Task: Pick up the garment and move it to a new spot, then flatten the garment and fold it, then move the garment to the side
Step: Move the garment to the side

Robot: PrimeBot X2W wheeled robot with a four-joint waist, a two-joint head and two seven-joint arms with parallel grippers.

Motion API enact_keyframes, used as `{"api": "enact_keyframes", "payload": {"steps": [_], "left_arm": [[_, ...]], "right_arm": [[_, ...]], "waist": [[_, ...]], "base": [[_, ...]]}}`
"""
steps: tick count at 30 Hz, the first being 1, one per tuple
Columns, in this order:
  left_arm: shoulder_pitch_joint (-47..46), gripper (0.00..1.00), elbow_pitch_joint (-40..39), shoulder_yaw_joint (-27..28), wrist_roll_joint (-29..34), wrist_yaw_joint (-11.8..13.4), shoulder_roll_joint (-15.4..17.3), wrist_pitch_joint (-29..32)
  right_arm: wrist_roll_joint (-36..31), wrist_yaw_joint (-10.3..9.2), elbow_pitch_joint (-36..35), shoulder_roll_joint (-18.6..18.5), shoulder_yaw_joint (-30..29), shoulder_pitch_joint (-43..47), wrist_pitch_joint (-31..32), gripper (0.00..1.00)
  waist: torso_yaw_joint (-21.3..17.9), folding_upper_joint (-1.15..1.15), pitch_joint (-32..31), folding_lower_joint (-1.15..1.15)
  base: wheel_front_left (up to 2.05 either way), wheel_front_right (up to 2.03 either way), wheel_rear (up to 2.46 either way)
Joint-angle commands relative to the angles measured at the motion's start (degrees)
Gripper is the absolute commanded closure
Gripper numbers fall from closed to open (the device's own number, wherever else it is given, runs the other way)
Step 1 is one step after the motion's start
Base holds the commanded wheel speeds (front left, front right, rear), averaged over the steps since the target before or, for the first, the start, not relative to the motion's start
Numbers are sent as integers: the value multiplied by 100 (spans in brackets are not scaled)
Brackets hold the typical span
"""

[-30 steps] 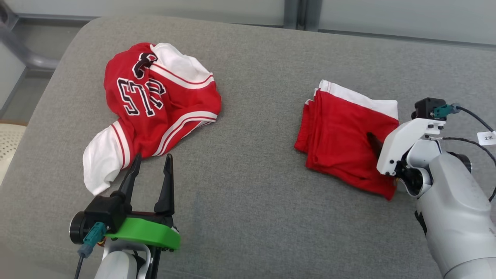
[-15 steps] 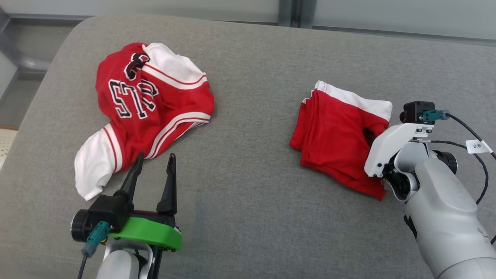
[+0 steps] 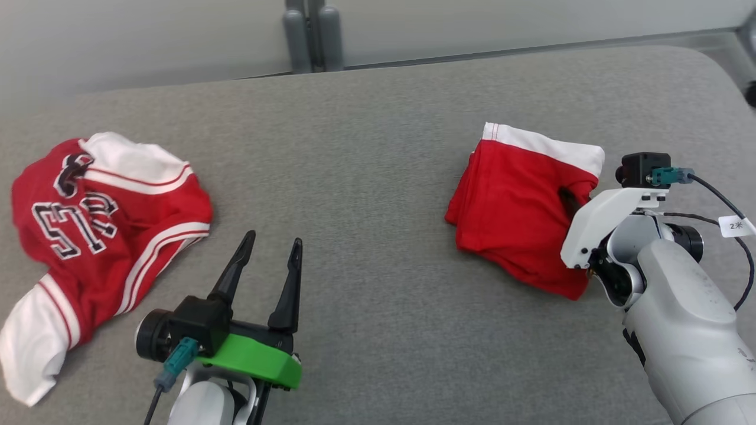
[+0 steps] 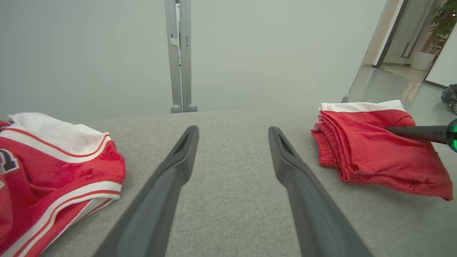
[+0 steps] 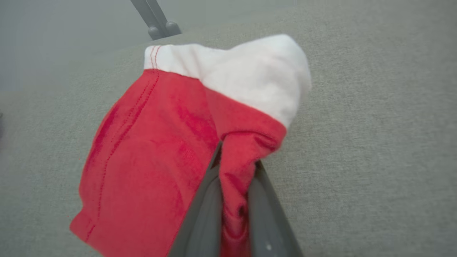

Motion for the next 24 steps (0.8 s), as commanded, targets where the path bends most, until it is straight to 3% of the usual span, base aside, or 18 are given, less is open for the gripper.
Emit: {"api": "enact_keyframes", "payload": {"steps": [1,7,12,24], "left_arm": [[-93,0,4,-65,-2,-16,39,-1],[-256,0,-25,-262,-25,-17,180,-1],[-486,0,-113,-424,-50,-18,370,60],[-1014,0,-457,-561,-134,-18,825,305]], "right_arm": [[69,0,-44,-28,48,67,-61,100],[244,-1,-146,-91,329,-72,-154,100],[260,0,-185,-343,672,-427,-186,100],[146,-1,-45,-1968,2142,-1881,-5,100]], "waist": [[-864,0,-105,0],[-1326,0,148,0],[-1351,0,621,0],[-823,0,1940,0]], "base": [[0,0,0],[0,0,0],[0,0,0],[0,0,0]]}}
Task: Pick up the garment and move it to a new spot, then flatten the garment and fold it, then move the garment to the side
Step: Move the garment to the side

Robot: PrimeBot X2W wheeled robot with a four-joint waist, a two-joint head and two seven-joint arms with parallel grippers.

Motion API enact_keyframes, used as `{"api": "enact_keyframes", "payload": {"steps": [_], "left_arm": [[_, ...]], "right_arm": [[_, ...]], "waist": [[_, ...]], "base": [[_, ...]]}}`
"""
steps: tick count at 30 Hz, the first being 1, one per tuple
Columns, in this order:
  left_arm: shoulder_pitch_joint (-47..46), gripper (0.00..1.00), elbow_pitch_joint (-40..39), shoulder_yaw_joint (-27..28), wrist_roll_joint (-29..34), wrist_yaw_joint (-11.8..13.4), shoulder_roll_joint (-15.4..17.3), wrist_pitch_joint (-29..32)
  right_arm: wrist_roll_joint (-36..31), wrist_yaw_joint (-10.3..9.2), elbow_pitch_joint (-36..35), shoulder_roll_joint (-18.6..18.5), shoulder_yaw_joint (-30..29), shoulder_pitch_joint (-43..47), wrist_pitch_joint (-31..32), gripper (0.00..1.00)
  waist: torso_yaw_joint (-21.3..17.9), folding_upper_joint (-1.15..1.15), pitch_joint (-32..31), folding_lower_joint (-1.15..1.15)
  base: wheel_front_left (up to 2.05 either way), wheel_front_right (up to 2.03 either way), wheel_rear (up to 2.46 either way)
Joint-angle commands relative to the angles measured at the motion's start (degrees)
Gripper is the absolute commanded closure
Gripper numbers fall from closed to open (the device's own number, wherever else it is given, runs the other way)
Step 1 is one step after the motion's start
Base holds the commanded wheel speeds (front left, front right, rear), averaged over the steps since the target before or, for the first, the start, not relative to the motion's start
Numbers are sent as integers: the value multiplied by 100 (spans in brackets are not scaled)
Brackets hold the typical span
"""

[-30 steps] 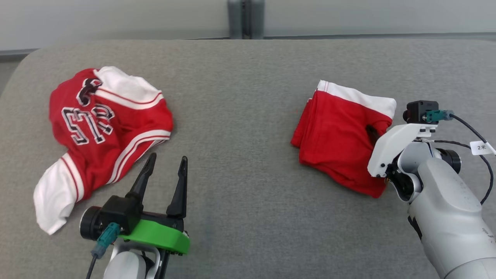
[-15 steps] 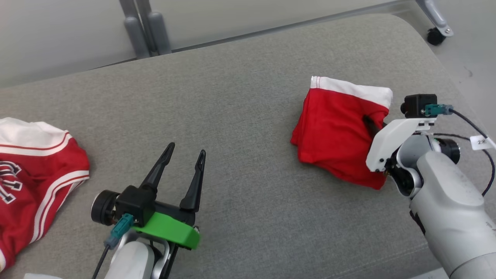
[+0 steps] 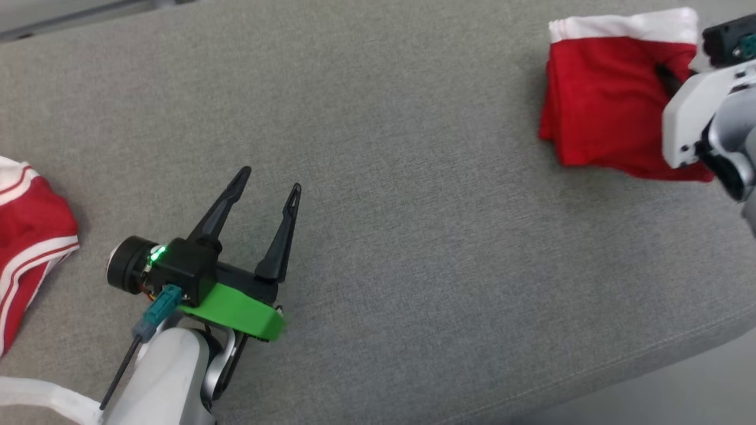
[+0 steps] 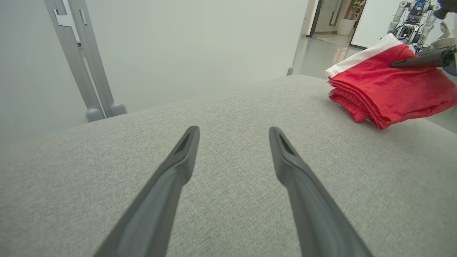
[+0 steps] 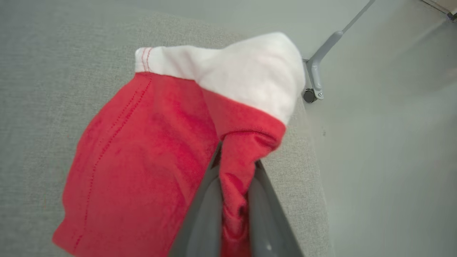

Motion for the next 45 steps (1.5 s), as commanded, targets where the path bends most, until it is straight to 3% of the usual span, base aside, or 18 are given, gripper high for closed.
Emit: {"api": "enact_keyframes", "payload": {"steps": [1,9,10,12,13,19,27,32,40,45], "left_arm": [[-156,0,-51,17,-29,-17,70,23],[-386,0,-60,-53,-116,-17,70,-45],[-400,0,-38,-56,-131,-17,67,-57],[-416,0,11,-51,-153,-16,51,-94],[-416,0,39,-50,-160,-10,40,-114],[-231,0,309,-33,-213,17,-56,-230],[163,0,519,159,-329,151,-123,-302],[514,0,531,414,-409,305,-61,-303],[1142,0,386,923,-563,624,24,-303],[1379,0,353,1084,-570,665,23,-303]], "right_arm": [[-37,-2,52,-156,146,-239,-11,100],[-295,-3,546,-902,1140,-1041,-36,100],[-325,-4,631,-938,1167,-1108,-97,82],[-414,-4,850,-1008,1219,-1213,-185,36],[-470,-4,1001,-1054,1191,-1284,-256,0],[-940,-4,1968,-932,761,-1537,-939,0],[-793,-4,2076,-297,203,-1045,-2190,0],[-596,-4,1457,-13,-57,-418,-2367,0],[-423,-4,-524,321,-840,1238,-2366,0],[-575,-4,-1555,499,-1431,2346,-2367,0]], "waist": [[474,0,803,0],[819,0,1178,0],[849,0,1187,0],[896,0,1179,0],[916,0,1154,0],[927,0,615,0],[890,0,-524,0],[891,0,-1209,0],[899,0,-2012,0],[954,0,-2181,0]], "base": [[0,0,0],[0,0,0],[0,0,0],[0,0,0],[0,0,0],[0,0,0],[0,0,0],[0,0,0],[0,0,0],[0,0,0]]}}
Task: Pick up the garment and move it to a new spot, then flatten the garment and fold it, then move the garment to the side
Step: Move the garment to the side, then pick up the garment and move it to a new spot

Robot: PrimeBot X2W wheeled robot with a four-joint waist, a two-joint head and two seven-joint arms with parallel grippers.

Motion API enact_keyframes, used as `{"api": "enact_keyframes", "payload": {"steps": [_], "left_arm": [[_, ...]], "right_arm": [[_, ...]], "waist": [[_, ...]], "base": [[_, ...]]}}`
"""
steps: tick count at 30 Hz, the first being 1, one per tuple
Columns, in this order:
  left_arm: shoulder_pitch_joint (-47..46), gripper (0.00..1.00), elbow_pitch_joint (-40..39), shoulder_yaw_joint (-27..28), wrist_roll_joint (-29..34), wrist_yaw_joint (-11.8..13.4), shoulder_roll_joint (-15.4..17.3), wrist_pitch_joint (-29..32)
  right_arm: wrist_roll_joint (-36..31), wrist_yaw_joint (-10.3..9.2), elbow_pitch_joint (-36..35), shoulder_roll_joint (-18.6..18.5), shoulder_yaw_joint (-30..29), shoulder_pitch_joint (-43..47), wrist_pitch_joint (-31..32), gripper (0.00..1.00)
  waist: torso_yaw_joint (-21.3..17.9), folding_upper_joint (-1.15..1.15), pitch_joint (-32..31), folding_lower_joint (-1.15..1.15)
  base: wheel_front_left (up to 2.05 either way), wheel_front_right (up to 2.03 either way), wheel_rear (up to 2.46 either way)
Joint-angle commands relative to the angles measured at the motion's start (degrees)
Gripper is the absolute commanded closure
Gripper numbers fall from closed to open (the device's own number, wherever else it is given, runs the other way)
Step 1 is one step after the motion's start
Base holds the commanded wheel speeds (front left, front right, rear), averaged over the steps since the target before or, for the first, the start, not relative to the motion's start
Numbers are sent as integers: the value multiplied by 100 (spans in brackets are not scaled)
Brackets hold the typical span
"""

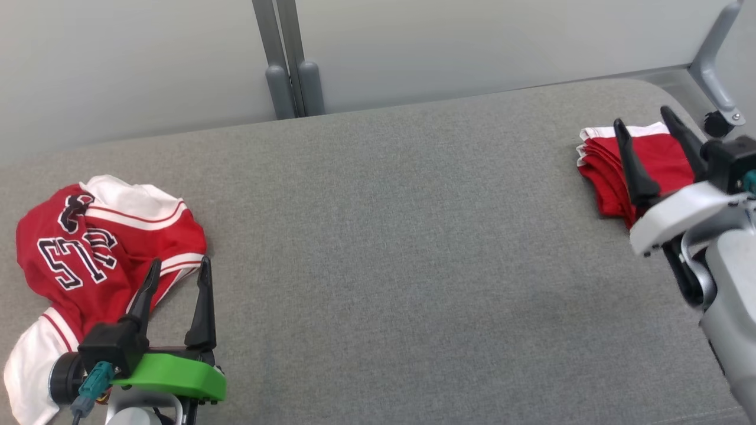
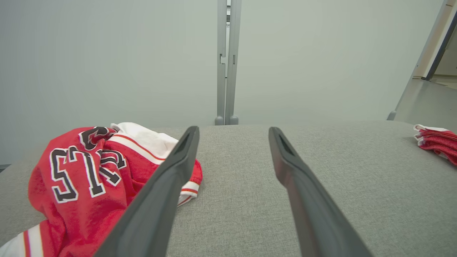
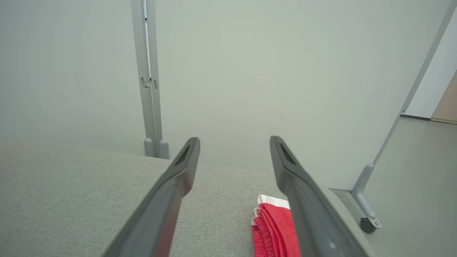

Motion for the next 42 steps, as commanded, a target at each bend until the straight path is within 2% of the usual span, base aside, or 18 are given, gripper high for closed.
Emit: {"api": "enact_keyframes", "payload": {"steps": [1,6,10,15,22,34,38,42], "left_arm": [[123,0,-1,47,49,41,28,-14],[184,0,48,113,152,34,-13,-14],[191,0,89,218,218,-13,-91,-14],[194,0,169,319,280,-94,-219,-15],[132,0,268,440,395,-209,-329,-15],[52,0,356,569,543,-336,-477,-15],[20,0,383,625,584,-349,-502,-15],[-37,0,482,683,609,-344,-526,-13]], "right_arm": [[-99,-8,-197,75,-138,334,-14,0],[-355,-8,-881,397,-716,1281,-13,0],[-291,-8,-1272,668,-1115,1851,-14,0],[-451,-5,-1613,890,-1329,2328,-15,0],[-535,-5,-1667,1033,-1274,2460,-15,0],[-496,-5,-1522,1036,-1096,2317,-15,0],[-482,-5,-1572,1111,-1089,2369,-15,0],[-457,-5,-1597,1175,-1044,2432,-15,0]], "waist": [[29,0,-352,0],[105,0,-401,0],[176,0,-390,0],[227,0,-323,0],[265,0,-236,0],[314,0,-244,0],[464,0,-250,0],[811,0,-262,0]], "base": [[0,0,0],[0,0,0],[0,0,0],[0,0,0],[0,0,0],[0,0,0],[0,0,0],[0,0,0]]}}
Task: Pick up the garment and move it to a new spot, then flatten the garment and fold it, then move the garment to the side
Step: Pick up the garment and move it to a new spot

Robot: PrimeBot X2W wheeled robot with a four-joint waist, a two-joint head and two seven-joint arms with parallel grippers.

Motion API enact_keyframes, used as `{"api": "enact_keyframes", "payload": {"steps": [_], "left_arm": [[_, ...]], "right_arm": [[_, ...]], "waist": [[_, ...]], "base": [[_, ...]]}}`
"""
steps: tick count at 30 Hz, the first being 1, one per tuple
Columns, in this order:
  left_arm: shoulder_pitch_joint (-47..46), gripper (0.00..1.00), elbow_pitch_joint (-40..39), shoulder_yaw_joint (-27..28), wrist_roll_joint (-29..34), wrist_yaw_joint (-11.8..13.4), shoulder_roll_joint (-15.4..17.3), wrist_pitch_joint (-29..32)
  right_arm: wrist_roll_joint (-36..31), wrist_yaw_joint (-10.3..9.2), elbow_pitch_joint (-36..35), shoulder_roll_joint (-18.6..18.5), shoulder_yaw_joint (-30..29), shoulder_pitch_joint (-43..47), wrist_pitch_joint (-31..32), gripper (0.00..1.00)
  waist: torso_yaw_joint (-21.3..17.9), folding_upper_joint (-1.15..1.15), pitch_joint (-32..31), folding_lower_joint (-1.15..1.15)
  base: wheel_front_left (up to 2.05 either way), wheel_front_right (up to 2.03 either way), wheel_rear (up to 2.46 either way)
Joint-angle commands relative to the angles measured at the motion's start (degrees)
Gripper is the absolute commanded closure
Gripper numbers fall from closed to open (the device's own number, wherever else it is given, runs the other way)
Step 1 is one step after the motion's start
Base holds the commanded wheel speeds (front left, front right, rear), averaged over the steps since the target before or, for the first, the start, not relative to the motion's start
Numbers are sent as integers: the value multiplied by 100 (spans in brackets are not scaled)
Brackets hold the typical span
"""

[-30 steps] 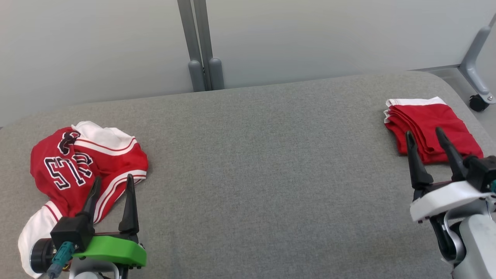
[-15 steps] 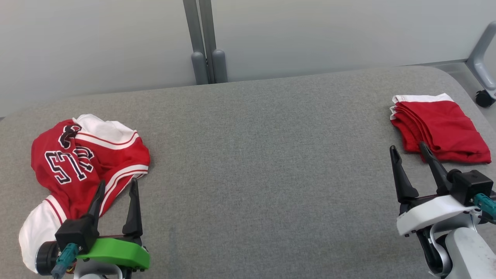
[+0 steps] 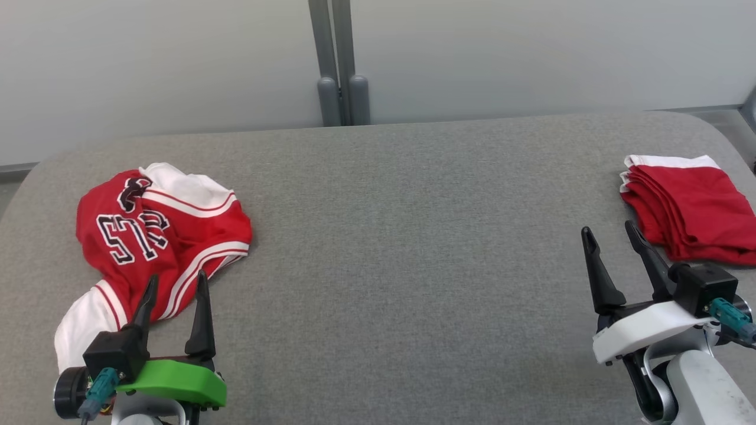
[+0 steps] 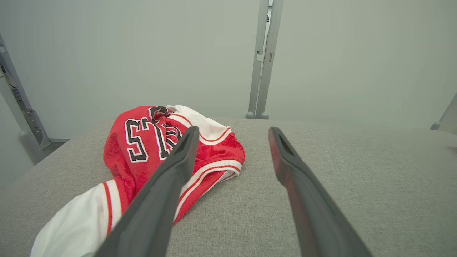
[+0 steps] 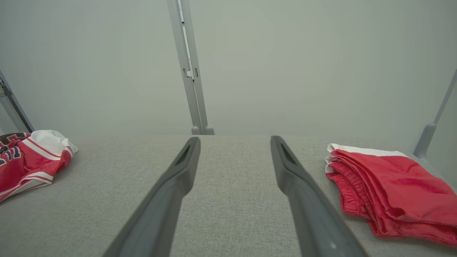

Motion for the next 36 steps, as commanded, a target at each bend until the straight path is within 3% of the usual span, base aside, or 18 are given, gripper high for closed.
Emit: {"api": "enact_keyframes", "payload": {"steps": [1,12,19,28,36], "left_arm": [[-92,0,24,37,42,-8,12,-7],[-14,0,104,229,65,90,119,-7],[65,0,57,291,15,173,174,-3],[125,0,-59,283,-30,203,249,32],[-225,0,-208,191,-150,102,333,395]], "right_arm": [[26,-2,-12,36,32,44,-15,0],[122,-2,23,220,340,-34,-15,0],[148,-2,38,301,458,-11,-15,0],[134,-2,51,357,550,-32,-15,0],[47,-2,-104,305,639,-152,-15,0]], "waist": [[334,0,-17,0],[1589,0,-90,0],[2118,0,-128,0],[2341,0,-132,0],[2168,0,41,0]], "base": [[0,0,0],[0,0,0],[0,0,0],[0,0,0],[0,0,0]]}}
